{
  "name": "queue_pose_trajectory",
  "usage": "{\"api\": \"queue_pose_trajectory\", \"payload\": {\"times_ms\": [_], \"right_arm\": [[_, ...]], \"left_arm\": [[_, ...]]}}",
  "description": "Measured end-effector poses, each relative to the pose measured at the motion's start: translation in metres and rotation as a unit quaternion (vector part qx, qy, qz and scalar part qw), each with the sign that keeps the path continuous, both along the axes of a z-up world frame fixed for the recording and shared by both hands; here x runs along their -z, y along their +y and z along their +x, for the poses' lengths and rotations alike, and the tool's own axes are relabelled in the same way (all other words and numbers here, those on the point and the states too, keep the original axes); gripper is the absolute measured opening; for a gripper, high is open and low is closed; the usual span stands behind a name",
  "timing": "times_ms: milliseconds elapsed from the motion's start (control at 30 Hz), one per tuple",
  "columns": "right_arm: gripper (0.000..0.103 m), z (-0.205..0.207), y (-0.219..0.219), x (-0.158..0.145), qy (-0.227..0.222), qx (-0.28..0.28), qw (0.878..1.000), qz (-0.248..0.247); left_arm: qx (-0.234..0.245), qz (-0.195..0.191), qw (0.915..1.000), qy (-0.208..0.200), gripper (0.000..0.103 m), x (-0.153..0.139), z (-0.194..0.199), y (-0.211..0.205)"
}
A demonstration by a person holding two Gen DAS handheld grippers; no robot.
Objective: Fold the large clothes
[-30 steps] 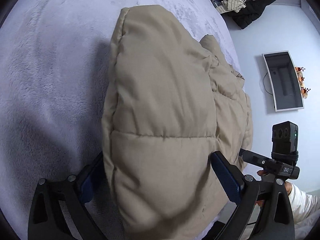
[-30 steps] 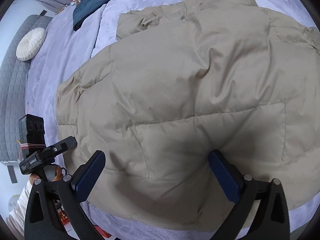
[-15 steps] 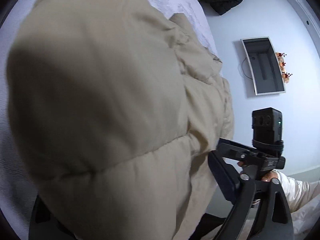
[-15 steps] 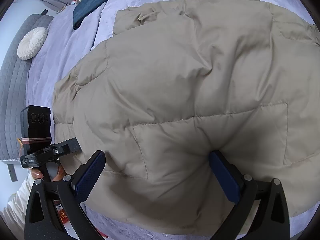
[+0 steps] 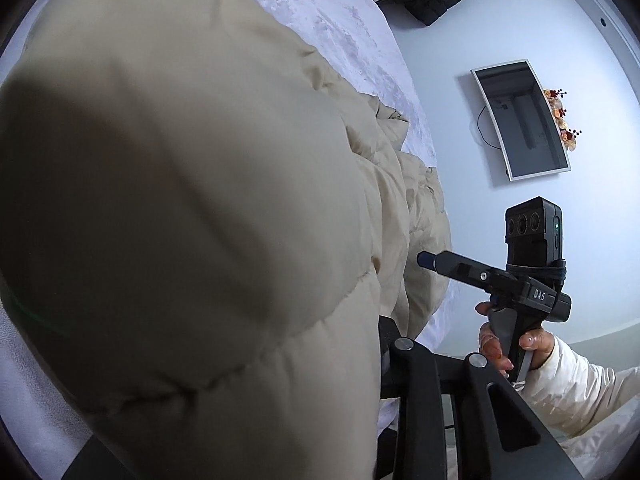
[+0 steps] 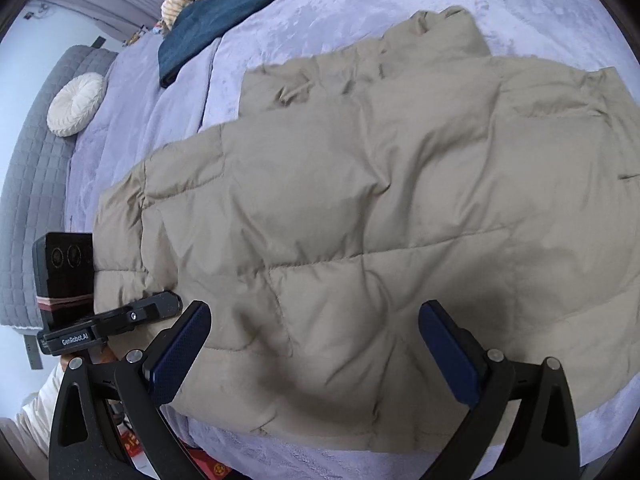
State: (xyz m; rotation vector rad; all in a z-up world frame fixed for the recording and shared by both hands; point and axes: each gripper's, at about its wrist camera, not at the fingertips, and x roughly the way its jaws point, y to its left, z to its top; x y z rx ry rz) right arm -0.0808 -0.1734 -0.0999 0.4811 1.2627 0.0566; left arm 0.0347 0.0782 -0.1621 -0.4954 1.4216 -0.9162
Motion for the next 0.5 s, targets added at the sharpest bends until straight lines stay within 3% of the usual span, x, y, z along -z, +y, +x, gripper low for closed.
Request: {"api": "queue_pose_trajectory", "payload": {"times_ms": [67, 100, 133, 300, 500], "right_arm": [[0.061, -0.001, -0.011, -0.002, -0.010, 0.015, 1.000, -0.008], [0.024, 0.000, -0.018, 0.000, -0.005, 0.023, 1.000, -0.011], [0.008, 0.001, -0.023, 0.003, -0.003, 0.029, 0.999, -0.013], [0.006, 0.017, -0.033, 0.023, -0.012, 0.010, 1.000, -0.003], [0.004, 0.036, -0.049, 0.054, 0.001, 0.006, 0.999, 0.049]], "left_arm": [[-0.006, 0.016, 0.9999, 0.000, 0.034, -0.008, -0.001, -0.005], [-0.010, 0.021, 0.9997, 0.000, 0.034, -0.012, -0.005, -0.003], [-0.013, 0.027, 0.9996, 0.000, 0.034, -0.018, -0.007, -0.005], [-0.030, 0.044, 0.9985, -0.008, 0.034, -0.057, -0.022, -0.025], [-0.035, 0.085, 0.9954, -0.027, 0.034, -0.108, -0.037, -0.090]]}}
